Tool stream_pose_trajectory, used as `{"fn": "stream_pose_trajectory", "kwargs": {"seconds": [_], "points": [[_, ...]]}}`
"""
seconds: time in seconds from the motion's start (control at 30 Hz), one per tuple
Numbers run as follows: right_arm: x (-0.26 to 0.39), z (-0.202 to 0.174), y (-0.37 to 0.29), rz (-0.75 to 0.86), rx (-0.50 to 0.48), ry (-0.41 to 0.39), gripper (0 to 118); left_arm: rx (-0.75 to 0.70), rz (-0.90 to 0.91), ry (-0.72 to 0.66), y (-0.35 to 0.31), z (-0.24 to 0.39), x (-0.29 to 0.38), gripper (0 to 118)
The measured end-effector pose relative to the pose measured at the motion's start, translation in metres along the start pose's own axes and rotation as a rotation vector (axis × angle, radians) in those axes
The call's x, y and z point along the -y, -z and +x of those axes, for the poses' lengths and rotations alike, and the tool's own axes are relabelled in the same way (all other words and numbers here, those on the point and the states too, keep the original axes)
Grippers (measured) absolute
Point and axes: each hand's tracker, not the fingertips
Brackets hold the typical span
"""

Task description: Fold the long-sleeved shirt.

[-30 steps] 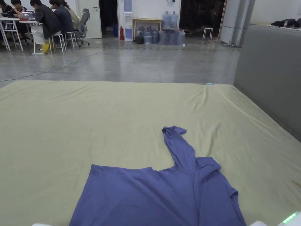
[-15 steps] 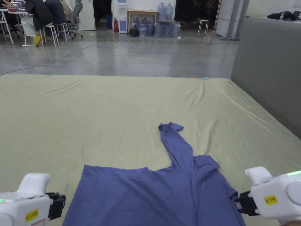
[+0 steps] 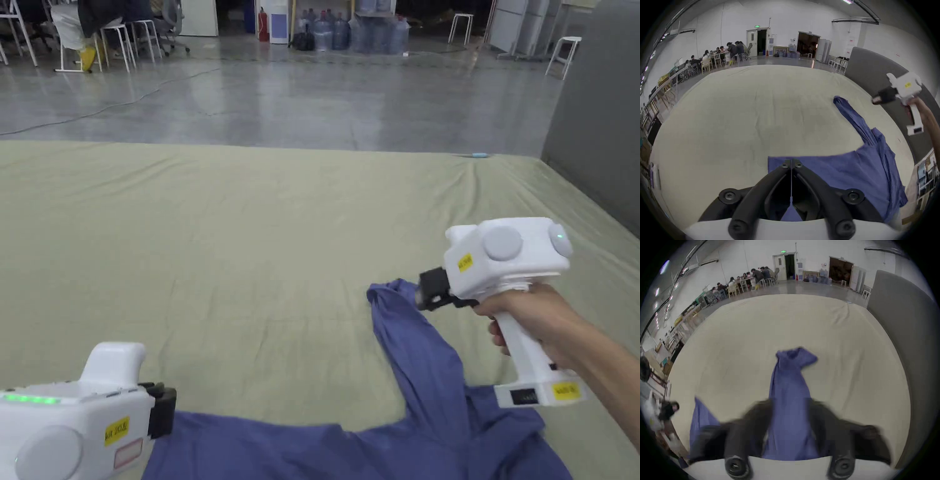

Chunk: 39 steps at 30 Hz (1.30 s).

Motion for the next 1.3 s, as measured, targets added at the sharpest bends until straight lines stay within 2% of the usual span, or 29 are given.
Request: {"fn": "stream_pose_trajectory", "kwargs": {"seconds": [0.03, 0.07, 0.13, 0.2, 0.33, 0.37, 0.4, 0.47, 0.5, 0.6, 0.73, 0.83, 0.93, 1.1, 1.2, 1.3], "points": [[-0.014, -0.003, 0.021, -0.006, 0.007, 0.001, 76, 0.004, 0.005, -0.001, 0.005, 0.0, 0.001, 0], [-0.026, -0.006, 0.041, -0.013, 0.02, -0.004, 91, 0.002, 0.005, -0.005, 0.01, 0.0, 0.002, 0], [-0.047, -0.007, 0.078, -0.034, 0.072, -0.007, 90, 0.003, 0.002, -0.04, 0.015, 0.0, 0.011, 0], [-0.062, -0.009, 0.109, -0.047, 0.081, -0.004, 90, 0.028, -0.007, -0.071, 0.019, -0.002, 0.019, 0], [-0.071, -0.005, 0.158, -0.13, 0.111, 0.062, 87, 0.021, -0.028, -0.089, 0.028, -0.002, 0.037, 0], [-0.069, -0.006, 0.163, -0.134, 0.101, 0.069, 72, 0.026, -0.047, -0.095, 0.03, -0.002, 0.04, 0], [-0.064, -0.008, 0.165, -0.15, 0.095, 0.069, 50, 0.036, -0.061, -0.099, 0.032, -0.003, 0.043, 0], [-0.061, -0.009, 0.165, -0.134, 0.047, 0.108, 24, 0.042, -0.063, -0.118, 0.033, -0.004, 0.047, 0], [-0.063, -0.009, 0.164, -0.139, 0.055, 0.103, 1, 0.044, -0.069, -0.124, 0.033, -0.005, 0.048, 0], [-0.058, -0.008, 0.149, -0.112, 0.057, 0.102, 1, 0.036, -0.064, -0.143, 0.03, -0.007, 0.045, 0], [-0.035, -0.016, 0.074, -0.005, 0.058, 0.024, 1, 0.028, -0.039, -0.125, 0.013, -0.008, 0.034, 0], [-0.012, -0.007, 0.002, 0.097, -0.012, 0.017, 1, 0.018, -0.009, -0.096, -0.004, -0.006, 0.029, 0], [0.047, -0.009, -0.092, 0.193, -0.092, -0.009, 1, 0.014, 0.005, -0.071, -0.02, -0.006, 0.029, 0], [0.163, -0.006, -0.175, 0.174, -0.136, -0.013, 1, 0.042, 0.028, -0.059, -0.061, 0.008, 0.041, 0], [0.231, -0.013, -0.185, 0.064, -0.126, 0.019, 1, 0.049, 0.037, -0.06, -0.087, 0.017, 0.052, 0], [0.286, -0.018, -0.16, -0.054, -0.06, -0.024, 2, 0.057, 0.044, -0.047, -0.108, 0.027, 0.063, 0]]}}
